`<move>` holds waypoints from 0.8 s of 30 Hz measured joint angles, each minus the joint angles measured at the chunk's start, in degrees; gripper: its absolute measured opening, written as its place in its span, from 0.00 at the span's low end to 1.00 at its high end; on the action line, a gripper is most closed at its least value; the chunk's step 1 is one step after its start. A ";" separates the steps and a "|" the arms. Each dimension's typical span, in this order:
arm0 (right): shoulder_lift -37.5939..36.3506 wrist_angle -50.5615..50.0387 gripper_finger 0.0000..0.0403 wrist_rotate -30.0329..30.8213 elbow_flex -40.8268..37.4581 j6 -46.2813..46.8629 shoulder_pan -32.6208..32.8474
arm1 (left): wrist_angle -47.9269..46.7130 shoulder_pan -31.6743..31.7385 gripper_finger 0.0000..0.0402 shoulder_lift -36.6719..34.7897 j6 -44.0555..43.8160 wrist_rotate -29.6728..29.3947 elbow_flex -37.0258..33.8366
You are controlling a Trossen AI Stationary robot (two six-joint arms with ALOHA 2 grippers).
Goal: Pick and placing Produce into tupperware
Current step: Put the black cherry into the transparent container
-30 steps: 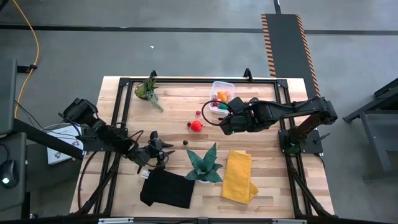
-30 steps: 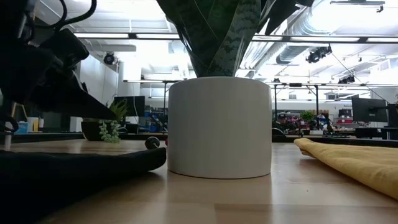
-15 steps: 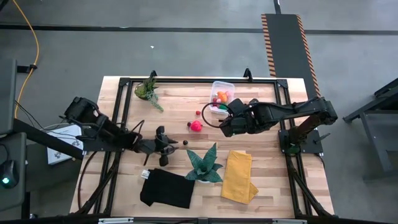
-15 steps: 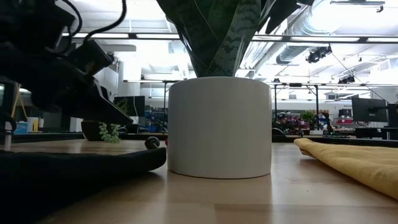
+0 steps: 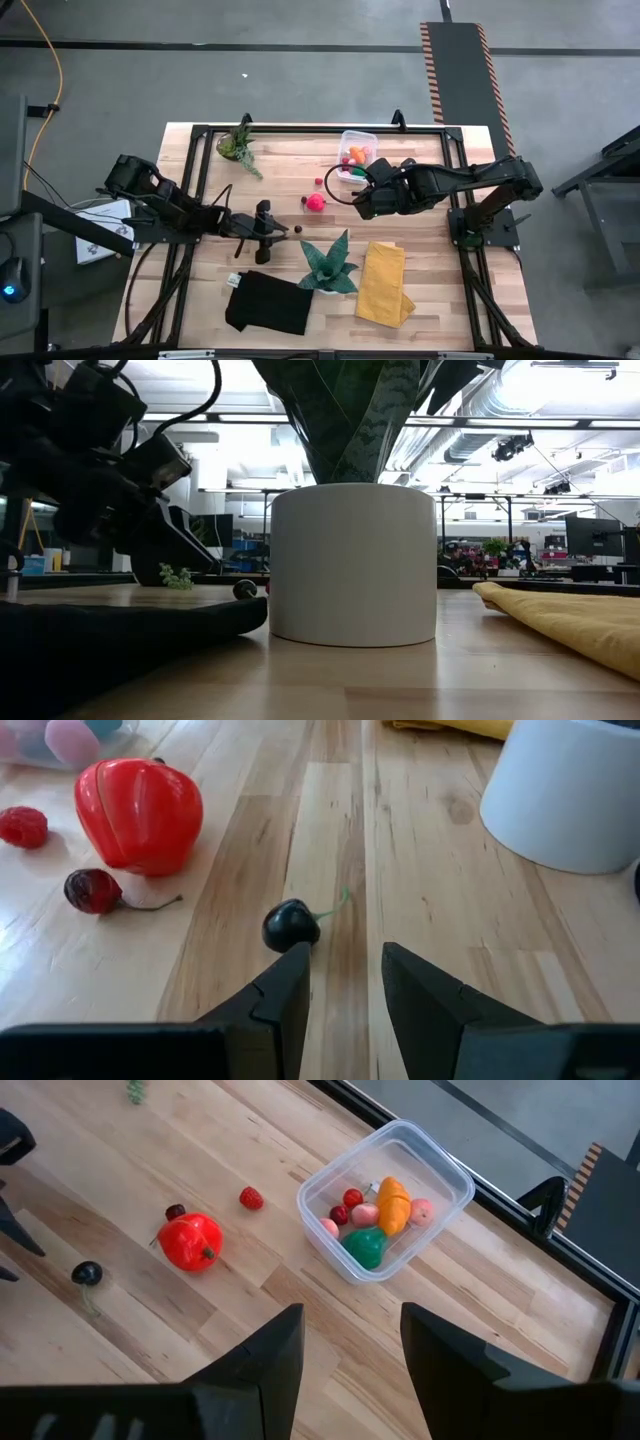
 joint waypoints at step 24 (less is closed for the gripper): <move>0.02 -0.22 0.40 0.44 -0.01 0.95 0.00 | 8.85 1.33 0.61 9.02 2.63 -1.77 2.10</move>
